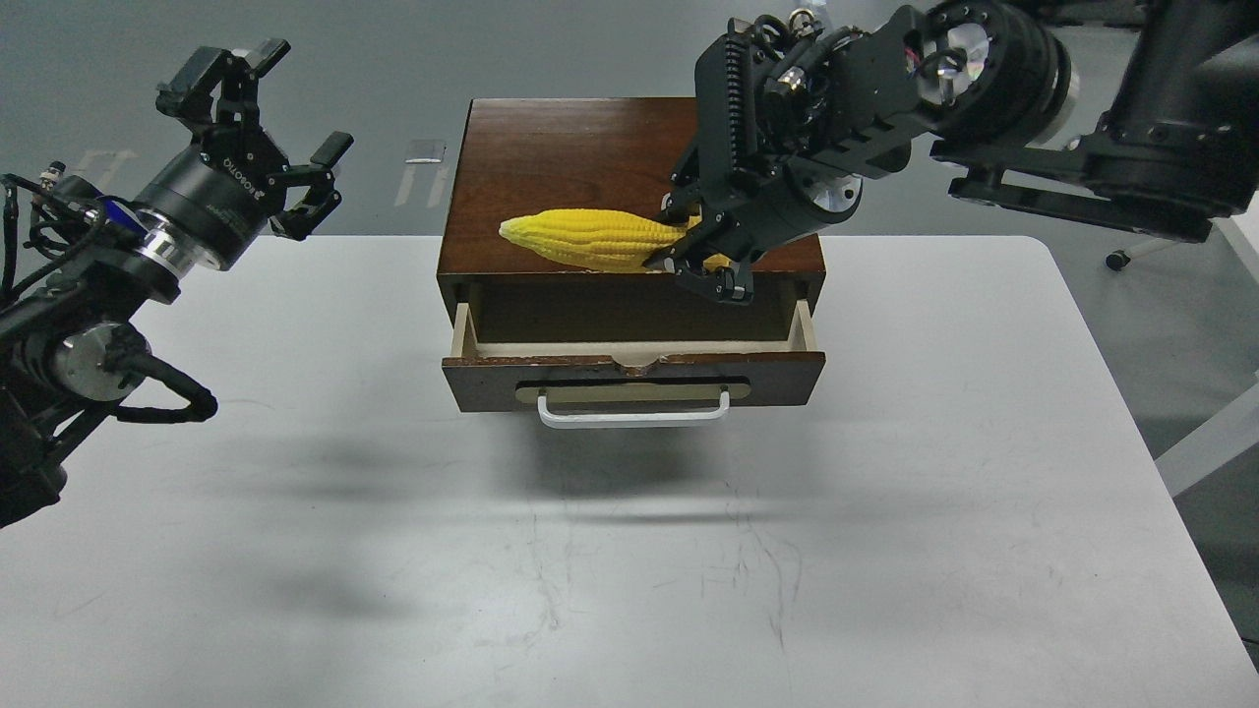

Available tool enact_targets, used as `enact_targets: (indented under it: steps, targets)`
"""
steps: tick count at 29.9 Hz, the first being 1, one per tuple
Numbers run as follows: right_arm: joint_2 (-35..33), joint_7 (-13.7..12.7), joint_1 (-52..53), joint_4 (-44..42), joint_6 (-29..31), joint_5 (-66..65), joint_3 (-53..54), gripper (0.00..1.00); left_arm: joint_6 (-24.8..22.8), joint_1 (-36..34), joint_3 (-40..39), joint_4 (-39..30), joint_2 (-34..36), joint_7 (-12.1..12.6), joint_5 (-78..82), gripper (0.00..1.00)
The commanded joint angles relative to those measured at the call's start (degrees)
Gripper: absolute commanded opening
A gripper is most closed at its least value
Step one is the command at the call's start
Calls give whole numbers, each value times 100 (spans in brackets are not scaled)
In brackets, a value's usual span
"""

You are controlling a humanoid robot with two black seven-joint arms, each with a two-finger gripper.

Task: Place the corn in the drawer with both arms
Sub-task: 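Lift the corn cob with the right gripper and carry it over the drawer, then lower the corn cob into the open drawer and open the right gripper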

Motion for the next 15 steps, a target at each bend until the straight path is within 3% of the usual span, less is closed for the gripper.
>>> enact_targets:
  steps: [1,15]
  targets:
    - [-2,0,-13,178,-69,8,-69,0,-1,8,0,-57,50,0,0,99]
    - [24,0,-330,20,-42,8,-288,0,-9,17,-35,-154,191,0,0,99]
